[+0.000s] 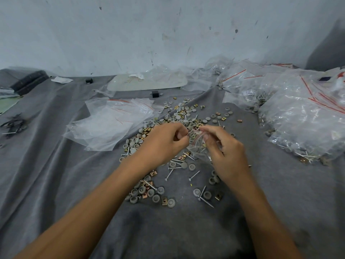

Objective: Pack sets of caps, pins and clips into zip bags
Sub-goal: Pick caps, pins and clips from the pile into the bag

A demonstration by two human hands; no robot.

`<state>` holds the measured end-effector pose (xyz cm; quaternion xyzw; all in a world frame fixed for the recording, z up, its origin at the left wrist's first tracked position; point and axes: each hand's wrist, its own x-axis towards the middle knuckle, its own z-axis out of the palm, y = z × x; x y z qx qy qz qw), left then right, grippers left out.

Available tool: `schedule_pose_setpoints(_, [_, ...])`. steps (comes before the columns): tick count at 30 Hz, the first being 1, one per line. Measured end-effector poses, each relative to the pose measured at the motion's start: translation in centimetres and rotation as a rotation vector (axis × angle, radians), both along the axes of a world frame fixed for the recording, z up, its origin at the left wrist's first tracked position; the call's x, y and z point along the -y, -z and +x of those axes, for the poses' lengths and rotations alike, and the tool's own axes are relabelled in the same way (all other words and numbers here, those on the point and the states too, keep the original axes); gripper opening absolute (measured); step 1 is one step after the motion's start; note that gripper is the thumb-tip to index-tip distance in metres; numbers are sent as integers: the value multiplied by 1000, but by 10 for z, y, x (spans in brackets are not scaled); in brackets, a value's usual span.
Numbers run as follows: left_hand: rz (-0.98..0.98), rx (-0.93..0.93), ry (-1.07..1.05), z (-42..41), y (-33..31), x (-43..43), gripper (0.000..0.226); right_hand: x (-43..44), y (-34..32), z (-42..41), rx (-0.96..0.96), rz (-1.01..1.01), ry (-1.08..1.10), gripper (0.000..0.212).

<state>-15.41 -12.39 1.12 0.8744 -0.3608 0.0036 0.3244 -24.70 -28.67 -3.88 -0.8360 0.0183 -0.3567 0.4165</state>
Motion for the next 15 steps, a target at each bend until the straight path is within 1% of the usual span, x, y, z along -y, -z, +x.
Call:
schedule_pose_setpoints(2, [-57, -55, -10, 1, 0, 1, 12, 0, 0, 0, 1, 1, 1, 24])
schedule_pose_setpoints(5, [-177, -175, -13, 4, 1, 2, 9, 0, 0, -1, 7, 1, -1, 24])
schedule_pose_setpoints(7, [-240, -214, -11, 6, 1, 1, 9, 1, -1, -1, 9, 2, -2, 24])
schedule_pose_setpoints(10, [-255, -196, -17, 9, 4, -1, 9, 0, -1, -1, 20, -1, 1, 23])
schedule_pose_setpoints(15, [-281, -254, 3, 11, 5, 1, 3, 0, -2, -1, 31, -1, -9, 24])
